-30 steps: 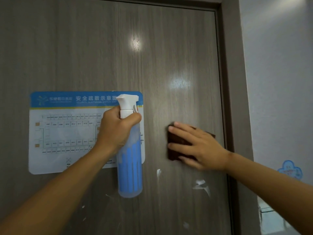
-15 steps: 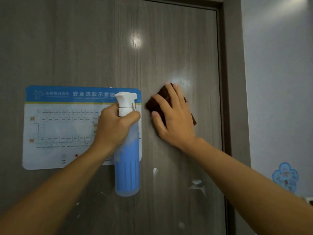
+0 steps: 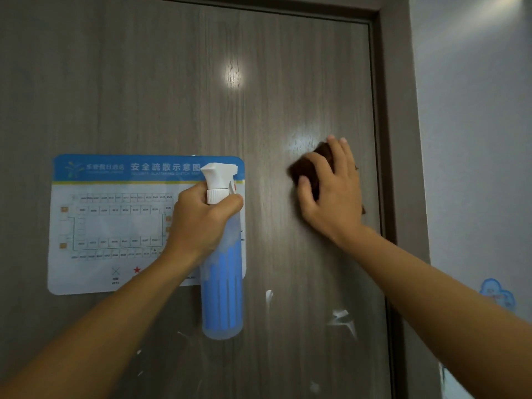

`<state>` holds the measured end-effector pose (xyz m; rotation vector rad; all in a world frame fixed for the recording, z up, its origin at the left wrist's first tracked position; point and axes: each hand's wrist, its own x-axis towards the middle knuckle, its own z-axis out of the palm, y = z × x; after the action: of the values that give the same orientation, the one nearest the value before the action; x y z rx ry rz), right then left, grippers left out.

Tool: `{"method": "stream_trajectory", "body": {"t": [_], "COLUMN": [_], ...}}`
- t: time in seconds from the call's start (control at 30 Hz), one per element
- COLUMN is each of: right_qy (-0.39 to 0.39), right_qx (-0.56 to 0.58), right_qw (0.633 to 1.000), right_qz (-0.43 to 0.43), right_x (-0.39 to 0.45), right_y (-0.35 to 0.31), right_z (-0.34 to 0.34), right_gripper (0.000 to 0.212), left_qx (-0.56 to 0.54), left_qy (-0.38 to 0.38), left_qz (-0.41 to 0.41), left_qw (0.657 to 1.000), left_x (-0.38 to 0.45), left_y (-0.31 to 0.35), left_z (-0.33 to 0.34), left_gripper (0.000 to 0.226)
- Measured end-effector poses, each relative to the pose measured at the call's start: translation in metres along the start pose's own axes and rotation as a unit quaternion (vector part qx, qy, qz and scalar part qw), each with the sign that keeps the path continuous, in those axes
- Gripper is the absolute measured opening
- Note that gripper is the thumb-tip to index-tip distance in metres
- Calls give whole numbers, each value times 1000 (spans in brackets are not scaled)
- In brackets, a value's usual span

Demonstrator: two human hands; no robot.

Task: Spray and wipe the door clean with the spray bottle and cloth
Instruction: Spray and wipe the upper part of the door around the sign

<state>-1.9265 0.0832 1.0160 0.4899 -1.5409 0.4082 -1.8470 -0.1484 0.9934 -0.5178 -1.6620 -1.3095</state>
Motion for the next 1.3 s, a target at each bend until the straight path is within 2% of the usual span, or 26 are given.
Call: {"method": "stream_trajectory", "body": {"t": [0.07,0.13,0.23,0.3,0.37,0.43,0.57,0.67,0.73,0.8,0.87,0.93,1.0,1.07,1.17,1.3], "right_qy": [23,15,-49,-112,-163,-171,-109,-22,22,42,22,-39,-111,-150,-121,-33], "right_qx": [18,38,35,19,-3,-12,-20,3,4,-4,6,20,1,-21,-8,12], "right_qw": [999,999,980,942,908,913,970,998,1000,997,999,994,962,941,971,997], "right_qz": [23,-17,-188,-317,-386,-370,-215,-64,20,67,29,-99,-249,-301,-205,-67], "right_x": [9,10,-7,-27,-44,-51,-24,6,15,12,-1,-24,-51,-73,-82,-47], "right_y": [-26,-42,-39,-19,8,37,60,40,20,2,-7,-2,17,43,68,55], "right_z": [9,14,17,11,0,-14,-29,-22,-12,-3,3,2,-5,-16,-30,-26], "right_gripper": [41,40,37,37,38,39,41,38,36,35,37,38,38,37,36,36], "left_qx": [-1,0,3,8,6,2,-2,-1,-1,-3,-2,-2,-4,-4,6,2], "left_qy": [5,9,12,10,6,-3,-5,-6,-8,-10,-13,-14,-13,-11,-13,-7], "left_qz": [5,9,7,7,8,6,6,6,3,5,8,9,5,1,5,9], "left_qw": [1000,1000,1000,1000,1000,1000,1000,1000,1000,1000,1000,1000,1000,1000,1000,1000], "left_x": [0,1,2,1,1,1,0,1,1,1,0,0,1,1,0,0], "left_y": [1,1,0,0,-1,-1,-1,-1,-2,-3,-2,-2,-4,-6,-6,-3], "left_z": [0,0,0,-1,-1,-1,-1,-1,-2,-2,-3,-3,-4,-4,-4,-3], "left_gripper": [41,46,44,41,39,39,43,42,40,42,48,52,50,47,46,50]}}
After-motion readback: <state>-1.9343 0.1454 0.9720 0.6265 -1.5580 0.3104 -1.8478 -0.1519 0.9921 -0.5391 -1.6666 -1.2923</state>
